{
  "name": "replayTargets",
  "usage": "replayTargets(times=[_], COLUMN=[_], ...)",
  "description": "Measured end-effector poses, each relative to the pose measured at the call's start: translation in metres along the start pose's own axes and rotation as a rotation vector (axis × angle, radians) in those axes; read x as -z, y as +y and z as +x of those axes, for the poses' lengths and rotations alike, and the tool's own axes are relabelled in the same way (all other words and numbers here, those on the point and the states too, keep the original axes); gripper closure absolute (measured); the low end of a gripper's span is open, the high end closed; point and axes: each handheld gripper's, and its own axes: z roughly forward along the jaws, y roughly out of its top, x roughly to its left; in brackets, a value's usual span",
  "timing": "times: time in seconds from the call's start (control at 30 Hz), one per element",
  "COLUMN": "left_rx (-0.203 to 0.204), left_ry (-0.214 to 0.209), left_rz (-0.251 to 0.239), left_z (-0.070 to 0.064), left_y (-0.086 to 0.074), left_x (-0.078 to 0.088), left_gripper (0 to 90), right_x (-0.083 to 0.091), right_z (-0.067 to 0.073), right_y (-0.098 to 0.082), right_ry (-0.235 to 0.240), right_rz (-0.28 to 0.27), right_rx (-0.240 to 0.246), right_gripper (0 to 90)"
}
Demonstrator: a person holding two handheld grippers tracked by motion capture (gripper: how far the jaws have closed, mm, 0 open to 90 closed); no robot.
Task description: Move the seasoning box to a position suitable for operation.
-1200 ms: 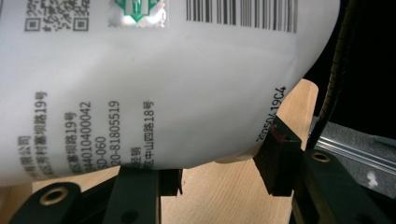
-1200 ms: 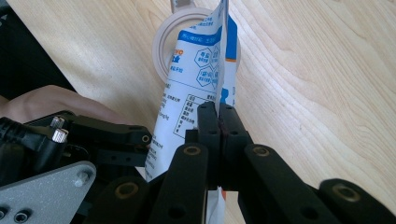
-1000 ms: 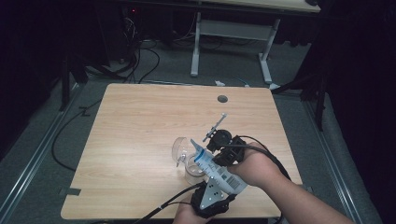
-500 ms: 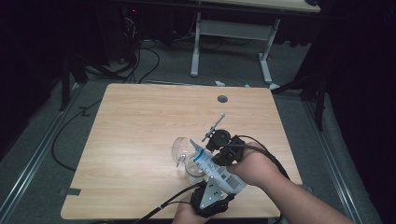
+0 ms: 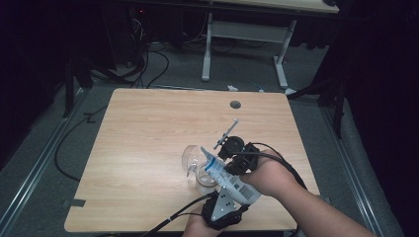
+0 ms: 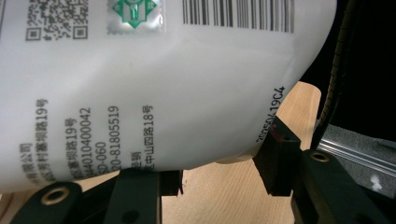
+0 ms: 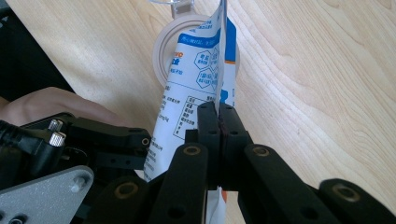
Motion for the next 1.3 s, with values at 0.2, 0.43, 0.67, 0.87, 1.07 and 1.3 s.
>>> replayTargets(times=[0.2,0.43,0.67,0.87,1.07,1.3], left_rx=[0.008,0.007,0.009,0.01,0.008,0.006], left_ry=[-0.004,-0.008,-0.007,-0.006,-0.006,-0.006], left_rz=[-0.005,-0.007,-0.009,-0.015,-0.017,-0.018], left_z=[-0.001,-0.0008,0.0006,0.0016,0.0016,0.0011], left_y=[0.001,0.0028,0.0035,0.0041,0.0041,0.0036], left_x=[-0.0004,0.0003,0.0008,0.0019,0.0023,0.0019], left_gripper=[57.9,57.9,57.9,57.9,58.0,58.1], right_x=[-0.0002,0.001,0.0007,0.0006,0.0006,0.0011], right_z=[-0.0003,-0.0008,-0.0001,0.0004,0.0011,0.001], right_y=[-0.0003,0.0003,0.0025,0.0049,0.0058,0.0052], right_ry=[-0.001,-0.004,-0.011,-0.014,-0.013,-0.012], right_rz=[0.0,0.0,0.004,0.002,0.002,0.004], right_rx=[0.001,0.008,0.01,0.022,0.022,0.02], right_gripper=[90.0,90.0,90.0,90.0,90.0,90.0])
